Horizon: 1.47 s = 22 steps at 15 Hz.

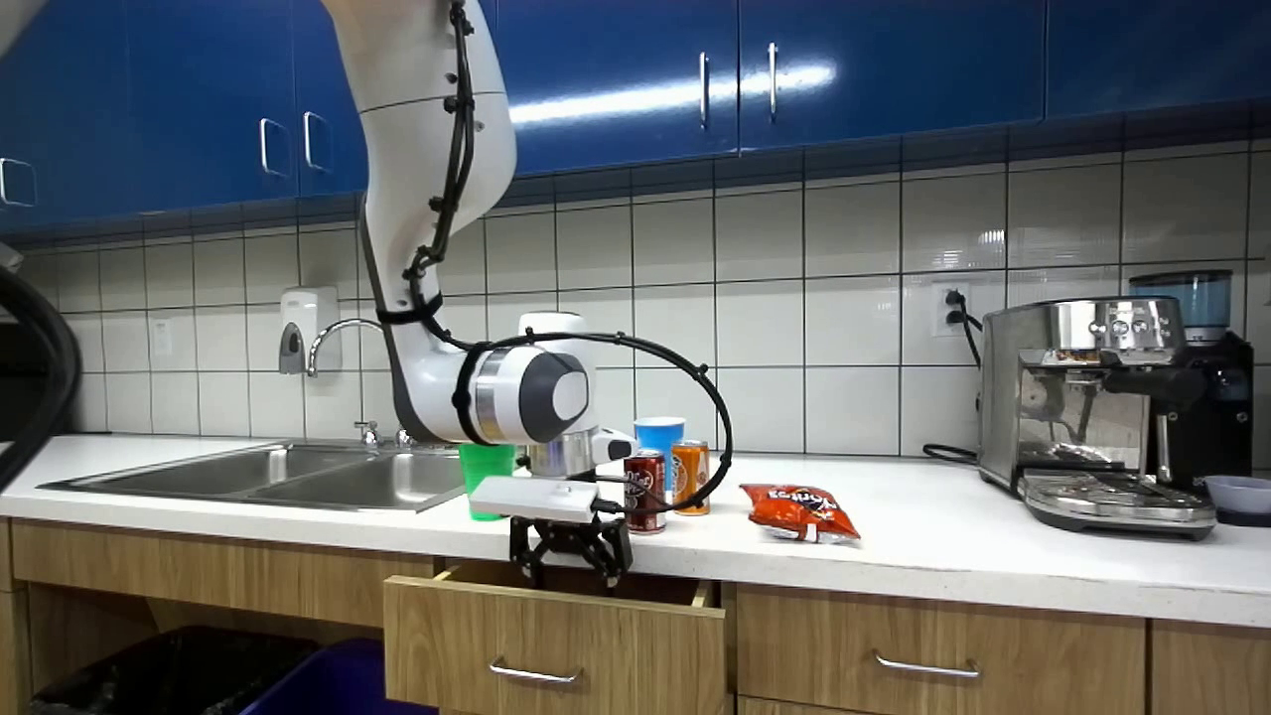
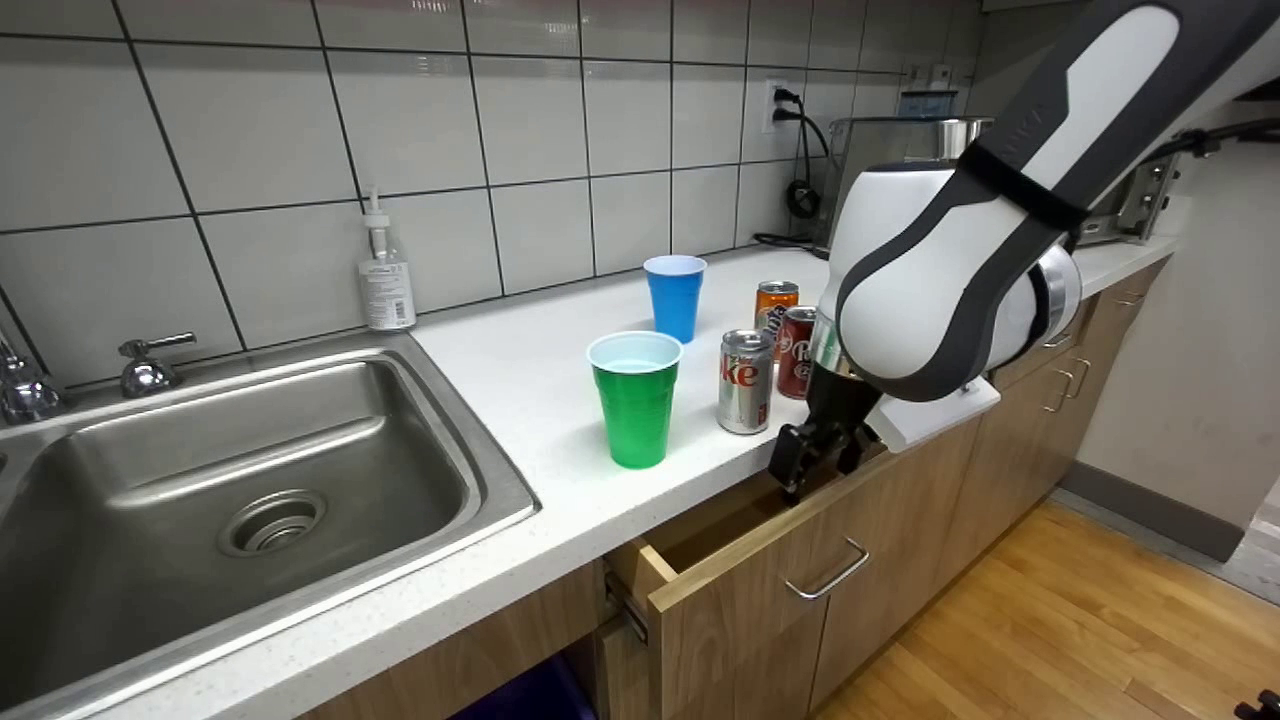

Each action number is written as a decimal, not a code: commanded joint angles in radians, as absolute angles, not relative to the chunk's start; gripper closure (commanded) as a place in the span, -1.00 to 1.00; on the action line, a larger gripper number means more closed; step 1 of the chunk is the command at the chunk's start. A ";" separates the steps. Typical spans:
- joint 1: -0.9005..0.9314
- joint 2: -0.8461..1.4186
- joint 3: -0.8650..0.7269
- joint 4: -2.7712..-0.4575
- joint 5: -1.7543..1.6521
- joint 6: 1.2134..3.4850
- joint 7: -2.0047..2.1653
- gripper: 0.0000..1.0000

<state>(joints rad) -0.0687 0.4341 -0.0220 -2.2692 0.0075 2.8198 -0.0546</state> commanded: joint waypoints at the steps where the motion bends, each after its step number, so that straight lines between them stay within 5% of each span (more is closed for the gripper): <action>1: -0.075 0.421 -0.023 -2.258 0.004 2.737 -0.067 -1.00; 22: -0.038 0.365 -0.046 -2.333 -0.047 2.643 -0.035 -1.00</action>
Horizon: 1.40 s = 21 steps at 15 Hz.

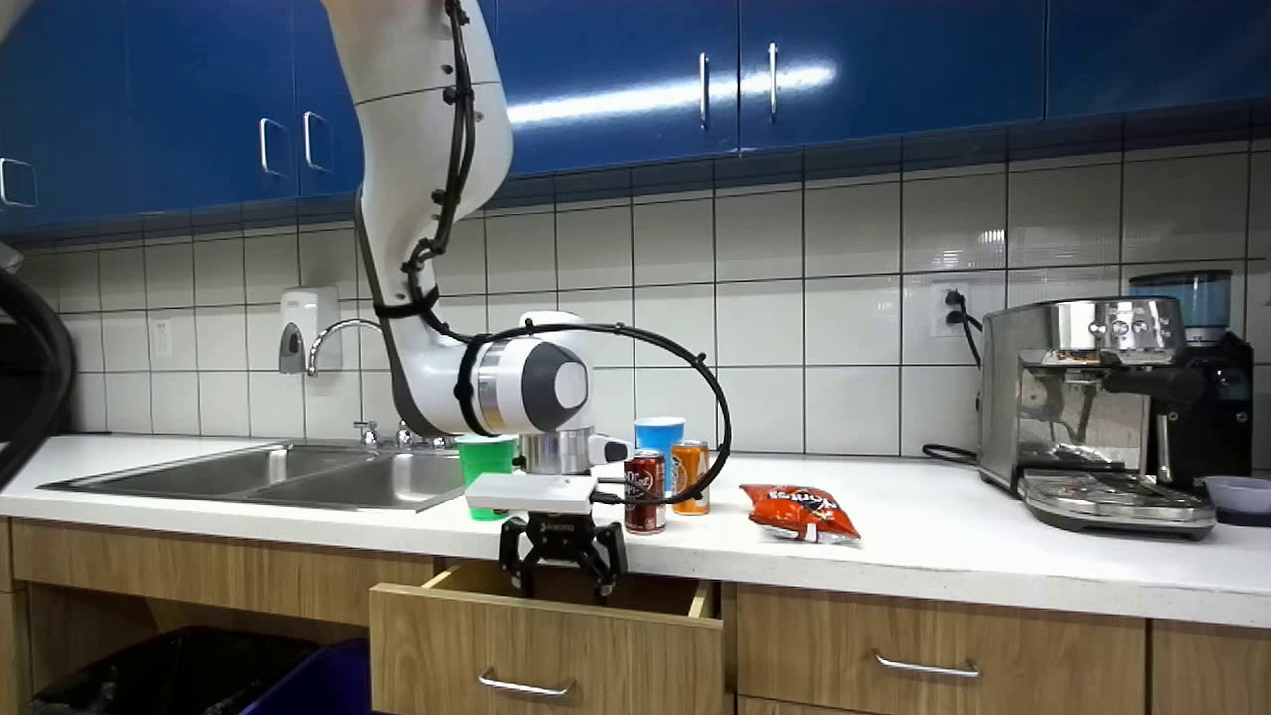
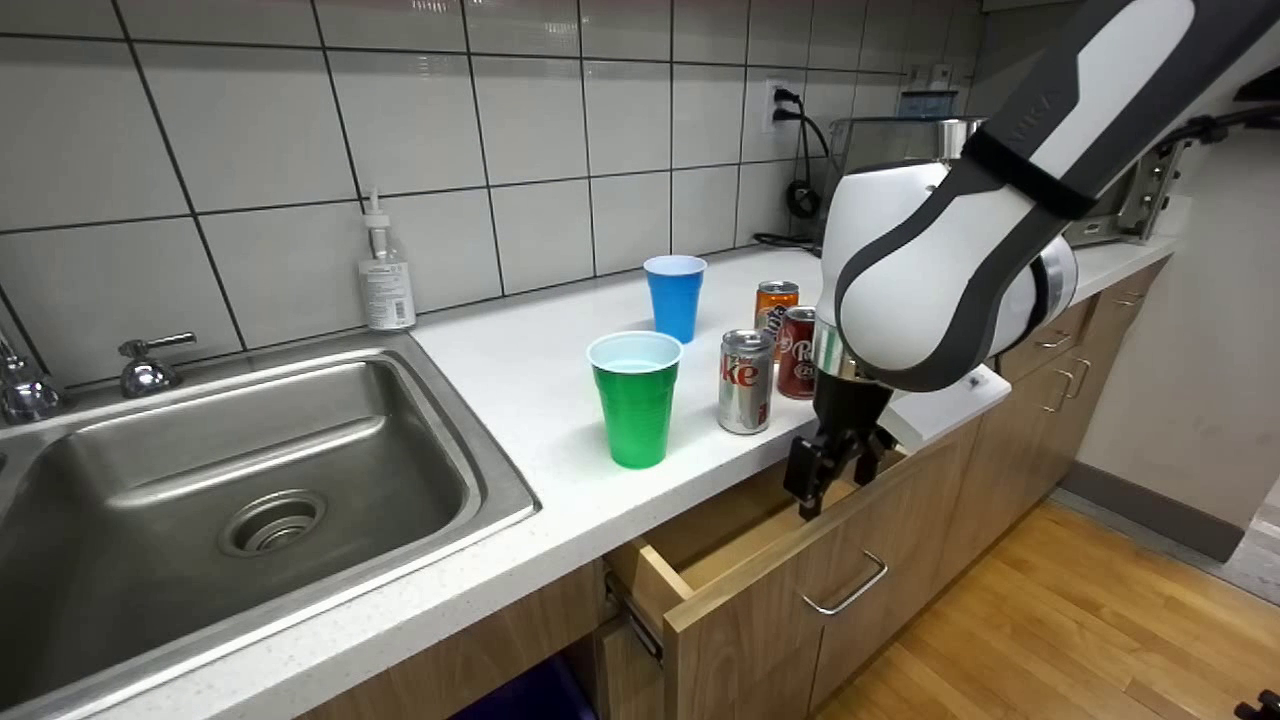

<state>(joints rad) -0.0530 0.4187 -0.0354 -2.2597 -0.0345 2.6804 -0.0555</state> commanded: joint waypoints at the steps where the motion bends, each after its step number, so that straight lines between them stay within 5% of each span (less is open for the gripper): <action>1: -0.037 0.360 -0.045 -2.343 -0.048 2.645 -0.034 -1.00; 21: -0.001 0.228 -0.046 -2.570 -0.090 2.649 0.012 -1.00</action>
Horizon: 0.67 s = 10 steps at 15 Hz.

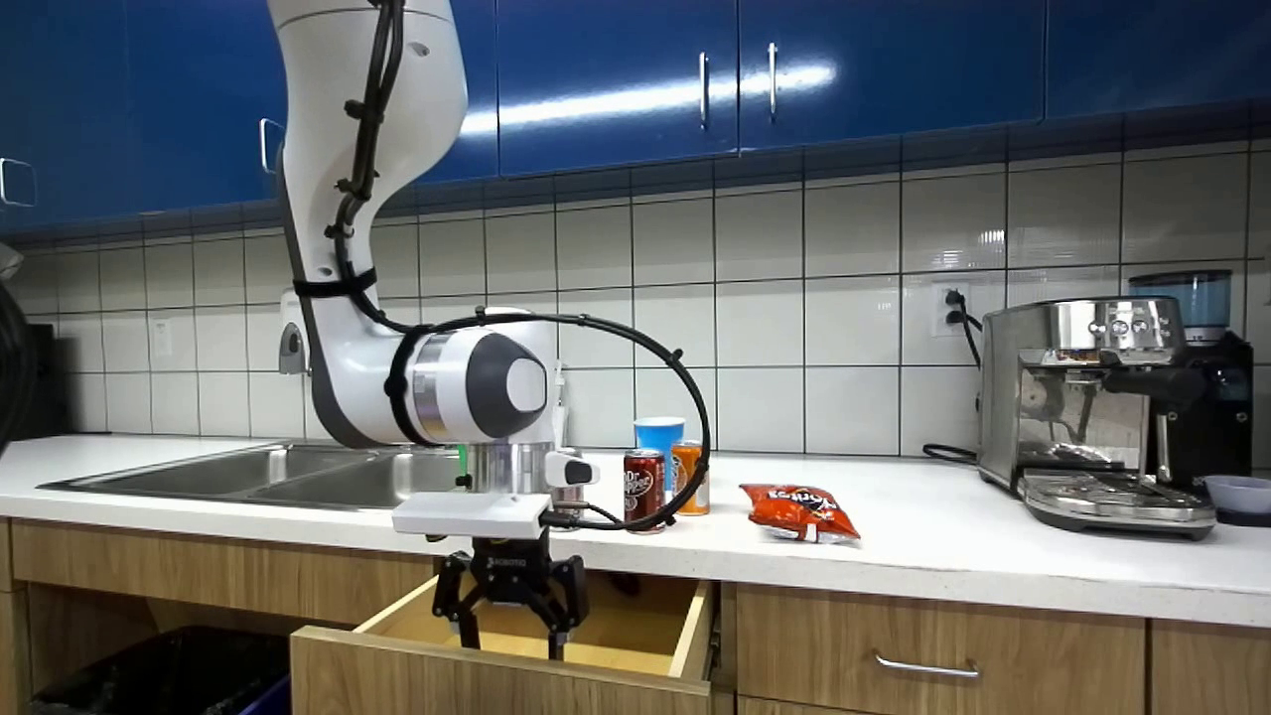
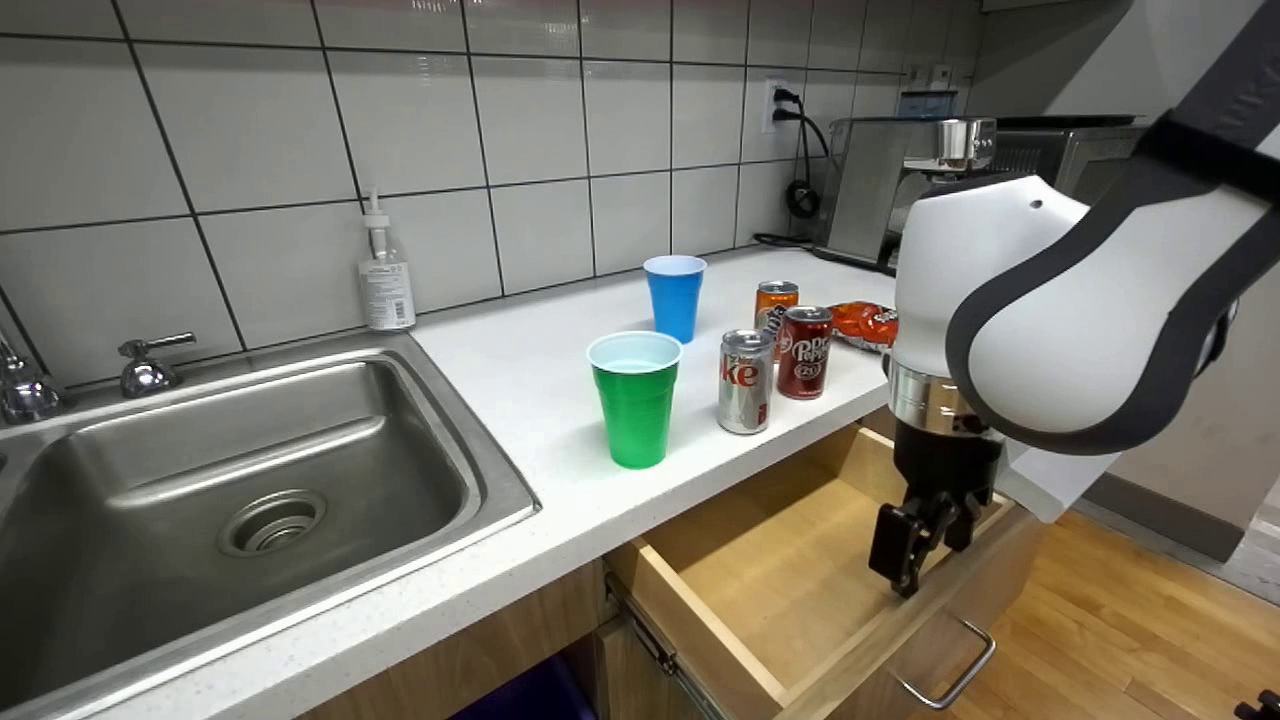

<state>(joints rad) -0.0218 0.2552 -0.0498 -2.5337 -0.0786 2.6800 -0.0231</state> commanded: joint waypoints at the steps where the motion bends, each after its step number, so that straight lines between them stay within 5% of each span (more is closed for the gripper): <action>1: -0.001 0.227 -0.046 -2.570 -0.090 2.646 0.012 -1.00; 10: -0.005 0.217 -0.035 -2.576 -0.075 2.616 -0.005 -1.00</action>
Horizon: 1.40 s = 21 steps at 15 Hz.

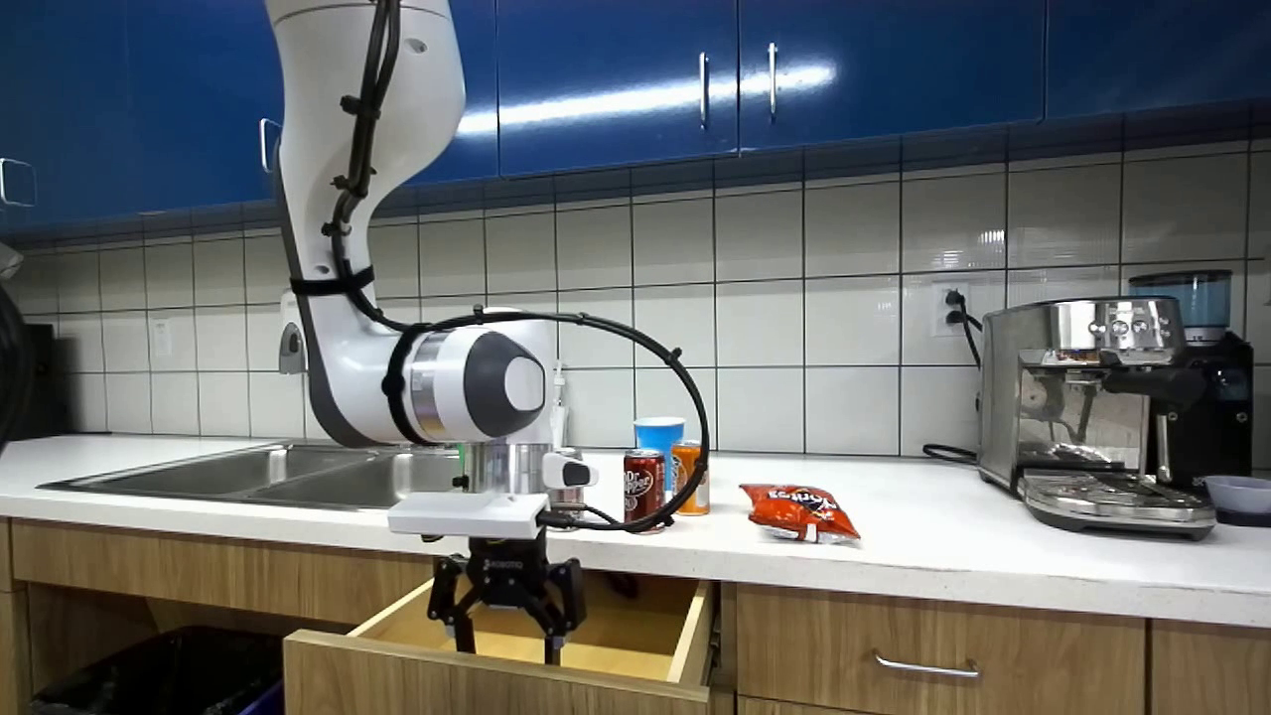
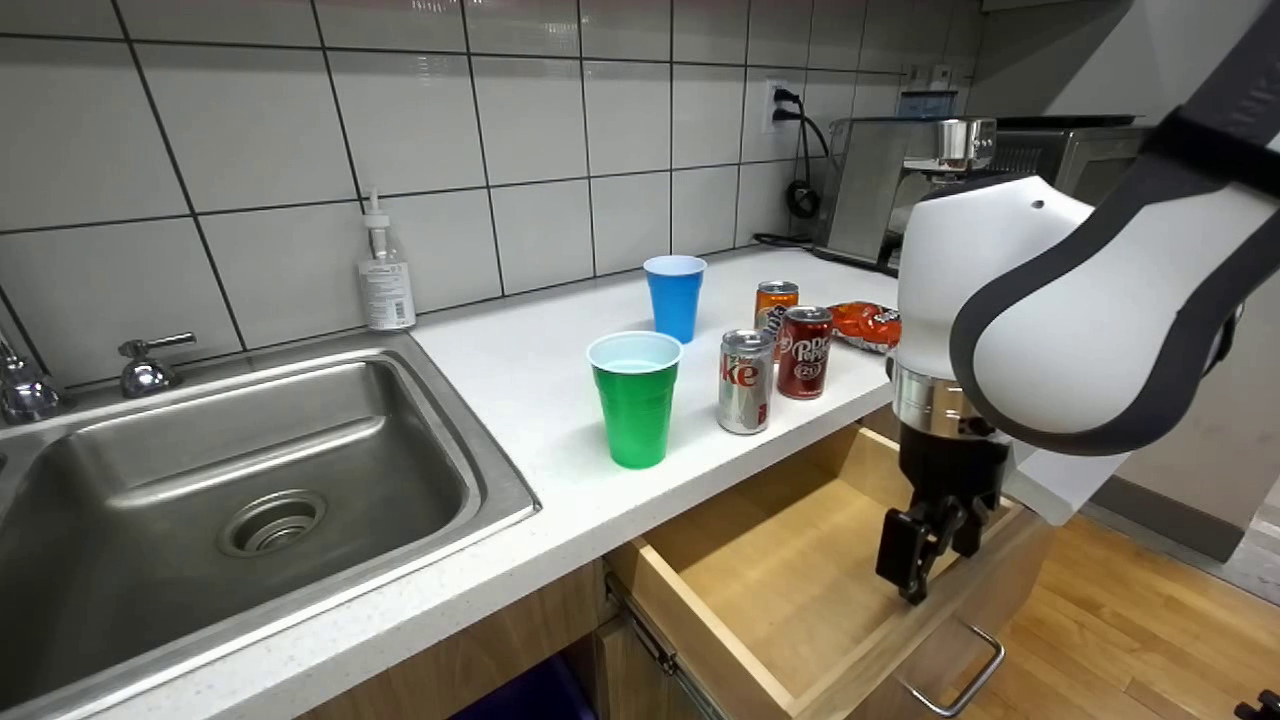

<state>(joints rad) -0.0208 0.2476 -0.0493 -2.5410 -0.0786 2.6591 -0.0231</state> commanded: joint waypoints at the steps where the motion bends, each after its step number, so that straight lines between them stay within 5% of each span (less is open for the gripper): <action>1: -0.005 0.213 -0.034 -2.581 -0.075 2.614 -0.005 -1.00; 21: 0.005 0.040 -0.023 -2.480 -0.073 2.349 0.012 -1.00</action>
